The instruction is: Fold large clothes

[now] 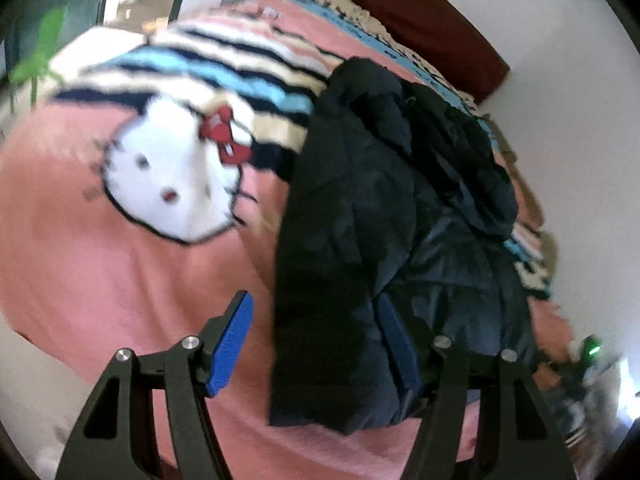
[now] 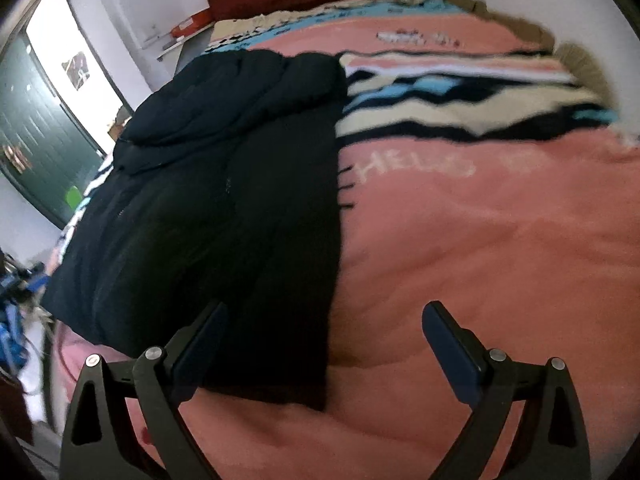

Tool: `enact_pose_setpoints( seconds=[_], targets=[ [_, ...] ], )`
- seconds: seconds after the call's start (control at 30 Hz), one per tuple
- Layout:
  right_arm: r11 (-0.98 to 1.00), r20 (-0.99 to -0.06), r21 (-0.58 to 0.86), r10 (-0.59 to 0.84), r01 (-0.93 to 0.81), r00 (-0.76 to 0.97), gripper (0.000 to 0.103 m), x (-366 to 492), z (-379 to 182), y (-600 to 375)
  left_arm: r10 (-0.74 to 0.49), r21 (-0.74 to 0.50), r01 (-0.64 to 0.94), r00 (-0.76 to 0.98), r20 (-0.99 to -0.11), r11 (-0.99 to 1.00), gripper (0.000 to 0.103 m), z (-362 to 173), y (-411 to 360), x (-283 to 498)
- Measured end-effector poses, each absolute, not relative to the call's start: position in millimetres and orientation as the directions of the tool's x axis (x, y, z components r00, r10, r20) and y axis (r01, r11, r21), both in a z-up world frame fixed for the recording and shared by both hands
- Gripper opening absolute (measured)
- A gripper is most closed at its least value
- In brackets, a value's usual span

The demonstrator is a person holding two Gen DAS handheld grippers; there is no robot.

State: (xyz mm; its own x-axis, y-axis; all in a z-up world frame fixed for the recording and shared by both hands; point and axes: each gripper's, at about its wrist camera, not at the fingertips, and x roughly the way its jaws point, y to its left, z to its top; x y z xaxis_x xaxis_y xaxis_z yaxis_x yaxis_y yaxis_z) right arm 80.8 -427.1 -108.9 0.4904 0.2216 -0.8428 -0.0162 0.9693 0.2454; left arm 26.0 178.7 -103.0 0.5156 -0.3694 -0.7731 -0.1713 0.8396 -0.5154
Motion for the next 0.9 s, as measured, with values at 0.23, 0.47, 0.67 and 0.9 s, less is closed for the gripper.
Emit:
enact_pose_setpoints(
  seconds=[0.23, 0.47, 0.67, 0.9],
  targets=[
    [0.947, -0.853, 0.322, 0.290, 0.001, 0.433, 0.098, 88.3, -136.0, -425.9, -0.523, -0.692, -0.248, 0.499, -0.691, 0.678, 0.064, -152.6, 183.3, 30.6],
    [0.910, -0.843, 0.406, 0.408, -0.084, 0.351, 0.099, 98.6, -147.3, -398.7, -0.664, -0.816, -0.235, 0.485, -0.569, 0.528, 0.064, -166.0, 172.4, 30.0],
    [0.853, -0.792, 0.504, 0.519, -0.134, 0.323, 0.096, 101.2, -148.6, -377.4, -0.715, -0.851, -0.189, 0.472, -0.516, 0.489, 0.064, -157.8, 159.6, 27.3],
    [0.818, -0.767, 0.572, 0.558, -0.055, 0.316, 0.062, 100.4, -160.0, -398.9, -0.690, -0.823, -0.174, 0.467, -0.553, 0.541, 0.061, -147.9, 152.0, 29.1]
  ],
)
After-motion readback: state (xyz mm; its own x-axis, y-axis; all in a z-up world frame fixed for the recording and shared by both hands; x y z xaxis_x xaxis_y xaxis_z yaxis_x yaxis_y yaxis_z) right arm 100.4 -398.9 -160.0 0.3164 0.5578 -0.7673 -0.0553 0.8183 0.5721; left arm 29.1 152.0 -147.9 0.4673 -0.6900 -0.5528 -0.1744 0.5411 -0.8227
